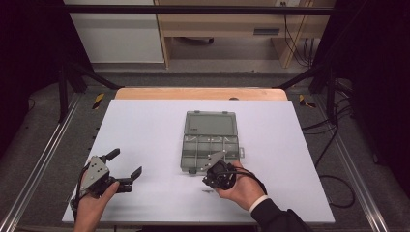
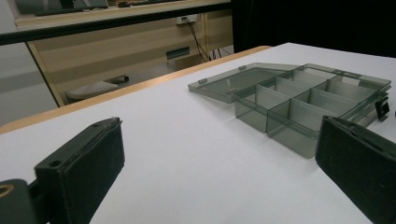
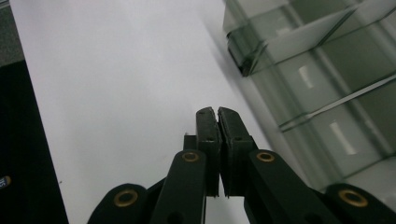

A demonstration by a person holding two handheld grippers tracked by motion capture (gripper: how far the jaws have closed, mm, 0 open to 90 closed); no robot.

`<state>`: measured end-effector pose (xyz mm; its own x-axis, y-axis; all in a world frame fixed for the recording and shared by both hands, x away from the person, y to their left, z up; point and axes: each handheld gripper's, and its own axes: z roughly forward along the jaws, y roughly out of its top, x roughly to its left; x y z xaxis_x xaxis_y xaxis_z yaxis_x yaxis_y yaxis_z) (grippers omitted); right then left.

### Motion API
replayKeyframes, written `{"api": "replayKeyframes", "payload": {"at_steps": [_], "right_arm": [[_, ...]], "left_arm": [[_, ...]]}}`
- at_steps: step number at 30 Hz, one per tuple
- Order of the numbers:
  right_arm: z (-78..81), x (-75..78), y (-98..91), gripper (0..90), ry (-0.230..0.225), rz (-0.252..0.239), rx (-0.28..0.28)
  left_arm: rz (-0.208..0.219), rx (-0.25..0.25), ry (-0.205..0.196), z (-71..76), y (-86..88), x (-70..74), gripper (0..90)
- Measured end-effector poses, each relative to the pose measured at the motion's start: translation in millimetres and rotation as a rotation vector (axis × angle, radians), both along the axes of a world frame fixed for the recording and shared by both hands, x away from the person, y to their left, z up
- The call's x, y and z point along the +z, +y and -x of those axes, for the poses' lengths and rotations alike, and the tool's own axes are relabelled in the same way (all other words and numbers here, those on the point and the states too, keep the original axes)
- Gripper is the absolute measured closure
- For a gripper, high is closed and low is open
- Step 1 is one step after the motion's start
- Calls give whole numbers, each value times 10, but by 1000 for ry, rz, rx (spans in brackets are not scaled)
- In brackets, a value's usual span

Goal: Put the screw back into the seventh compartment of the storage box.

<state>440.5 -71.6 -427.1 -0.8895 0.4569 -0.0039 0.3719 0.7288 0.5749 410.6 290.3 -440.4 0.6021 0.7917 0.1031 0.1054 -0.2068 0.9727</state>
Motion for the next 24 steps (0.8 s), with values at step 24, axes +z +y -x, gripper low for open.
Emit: {"api": "replayKeyframes", "payload": {"at_steps": [24], "right_arm": [[-438, 287, -234, 533, -106, 21, -152]], "left_arm": [[0, -6, 4, -2, -2, -2, 11]]}}
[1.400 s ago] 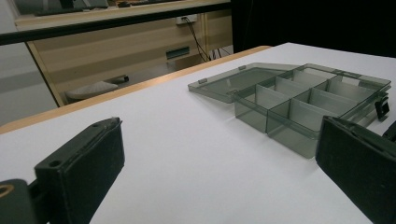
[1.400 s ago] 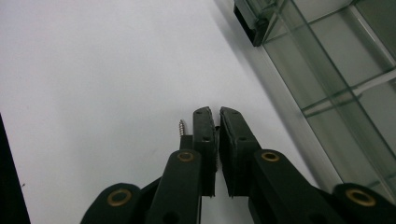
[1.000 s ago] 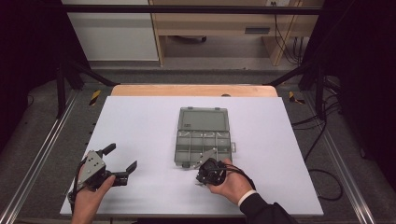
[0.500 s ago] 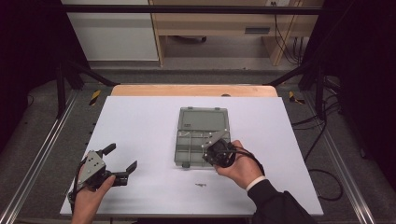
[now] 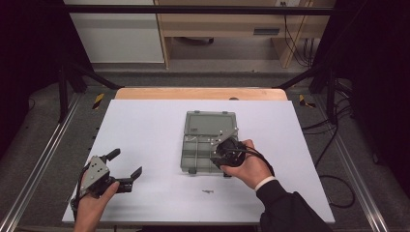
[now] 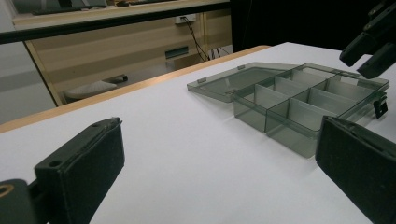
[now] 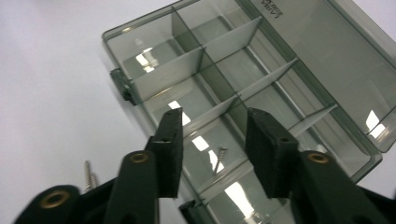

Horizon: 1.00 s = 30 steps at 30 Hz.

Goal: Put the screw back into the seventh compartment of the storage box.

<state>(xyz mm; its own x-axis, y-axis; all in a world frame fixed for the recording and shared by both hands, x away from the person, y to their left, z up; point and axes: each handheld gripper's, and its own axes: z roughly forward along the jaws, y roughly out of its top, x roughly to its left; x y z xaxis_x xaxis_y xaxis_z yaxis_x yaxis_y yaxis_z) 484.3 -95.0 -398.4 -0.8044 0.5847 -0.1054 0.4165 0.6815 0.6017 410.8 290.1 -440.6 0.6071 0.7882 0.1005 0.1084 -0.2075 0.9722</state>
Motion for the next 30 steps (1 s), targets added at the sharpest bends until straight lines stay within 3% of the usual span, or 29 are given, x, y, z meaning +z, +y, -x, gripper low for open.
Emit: {"api": "replayKeyframes", "payload": {"at_steps": [4, 11, 20, 30], "right_arm": [[119, 40, 25, 344, 17, 10, 0], [322, 87, 52, 206, -12, 36, 44], [443, -18, 15, 178, 31, 64, 56], [566, -119, 25, 170, 74, 108, 108]], "left_arm": [[1, -5, 2, 1, -9, -2, 9], [-1, -5, 4, -1, -9, -6, 9], [1, -8, 6, -1, -11, -7, 8], [2, -9, 9, -3, -15, -10, 8]]}}
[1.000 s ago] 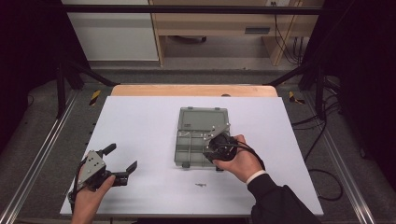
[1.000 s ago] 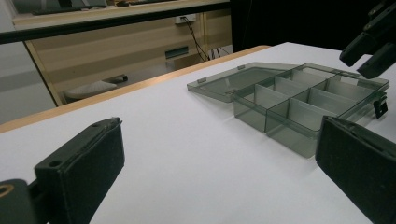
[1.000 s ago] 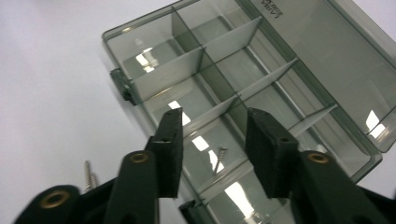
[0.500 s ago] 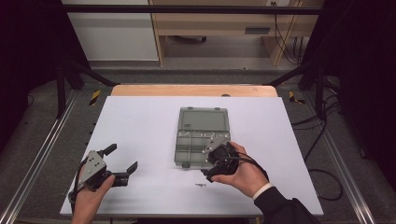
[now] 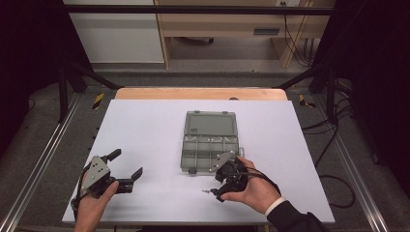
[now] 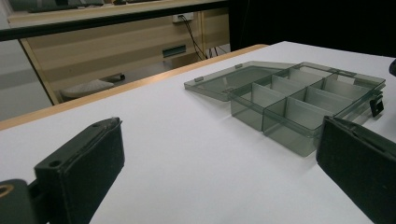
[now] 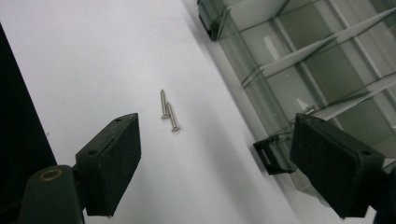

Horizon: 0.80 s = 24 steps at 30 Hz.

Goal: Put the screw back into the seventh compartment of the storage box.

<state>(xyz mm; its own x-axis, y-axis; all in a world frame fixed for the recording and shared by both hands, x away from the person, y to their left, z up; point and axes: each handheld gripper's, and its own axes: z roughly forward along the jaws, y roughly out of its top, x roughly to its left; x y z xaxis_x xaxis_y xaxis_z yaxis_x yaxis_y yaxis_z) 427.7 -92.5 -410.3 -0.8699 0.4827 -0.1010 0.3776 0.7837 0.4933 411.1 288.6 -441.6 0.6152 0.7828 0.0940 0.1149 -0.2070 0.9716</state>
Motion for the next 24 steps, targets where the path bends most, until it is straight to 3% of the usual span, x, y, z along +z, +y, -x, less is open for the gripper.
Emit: {"api": "replayKeyframes", "payload": {"at_steps": [14, 24], "right_arm": [[29, -219, 48, 208, 56, 28, 21], [37, -335, 82, 340, 60, 17, 18]], "left_arm": [[-2, 5, -1, 0, 1, -1, 8], [-1, 9, -2, -3, 0, -2, 8]]}}
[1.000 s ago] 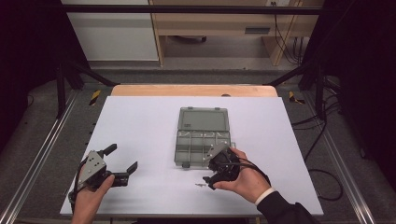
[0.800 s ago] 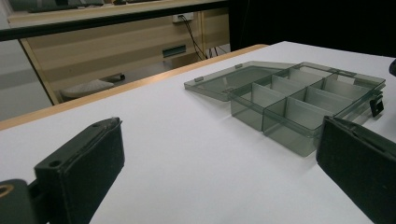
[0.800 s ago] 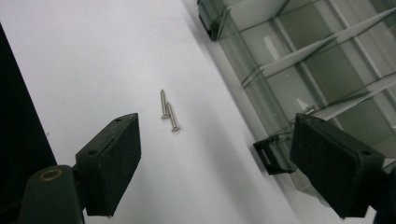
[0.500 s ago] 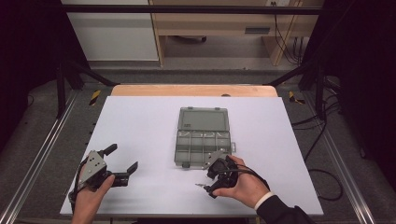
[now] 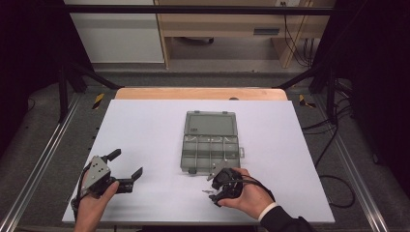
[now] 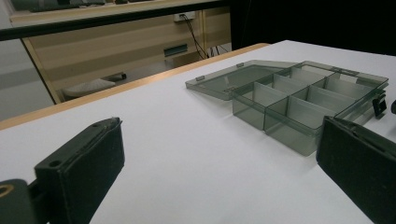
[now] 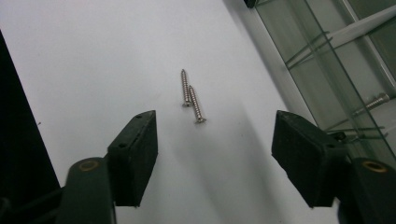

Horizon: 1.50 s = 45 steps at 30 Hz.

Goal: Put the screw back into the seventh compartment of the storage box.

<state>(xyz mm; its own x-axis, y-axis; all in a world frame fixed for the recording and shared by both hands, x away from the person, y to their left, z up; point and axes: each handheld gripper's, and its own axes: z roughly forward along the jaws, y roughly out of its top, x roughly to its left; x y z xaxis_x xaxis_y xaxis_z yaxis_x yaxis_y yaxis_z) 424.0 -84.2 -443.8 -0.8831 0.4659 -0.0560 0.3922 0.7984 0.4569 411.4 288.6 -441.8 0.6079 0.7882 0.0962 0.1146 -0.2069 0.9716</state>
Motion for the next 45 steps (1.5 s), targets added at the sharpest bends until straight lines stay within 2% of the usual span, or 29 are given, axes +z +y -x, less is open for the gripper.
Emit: {"api": "replayKeyframes", "payload": {"at_steps": [6, 9, 13, 26, 31, 37, 45], "right_arm": [[-15, -15, 23, 535, 4, -10, 13], [-16, -28, 40, 605, 9, -18, 15], [-30, -47, 63, 677, 15, -20, 29], [-79, -92, 110, 842, 33, -44, 23], [-93, -103, 122, 843, 42, -57, 9], [-110, -123, 125, 861, 53, -48, 12], [-128, -127, 123, 875, 80, -52, -13]], "left_arm": [[3, 2, 1, 0, 11, 4, 8], [3, 3, 2, -1, 13, 2, 8], [0, -2, 3, -1, -1, -1, 8], [-1, -2, 3, -2, -1, -2, 8], [0, 0, 2, -1, 0, -1, 8], [-1, -3, 3, -2, 0, -1, 8], [-2, -3, 3, -2, -2, -2, 8]]}}
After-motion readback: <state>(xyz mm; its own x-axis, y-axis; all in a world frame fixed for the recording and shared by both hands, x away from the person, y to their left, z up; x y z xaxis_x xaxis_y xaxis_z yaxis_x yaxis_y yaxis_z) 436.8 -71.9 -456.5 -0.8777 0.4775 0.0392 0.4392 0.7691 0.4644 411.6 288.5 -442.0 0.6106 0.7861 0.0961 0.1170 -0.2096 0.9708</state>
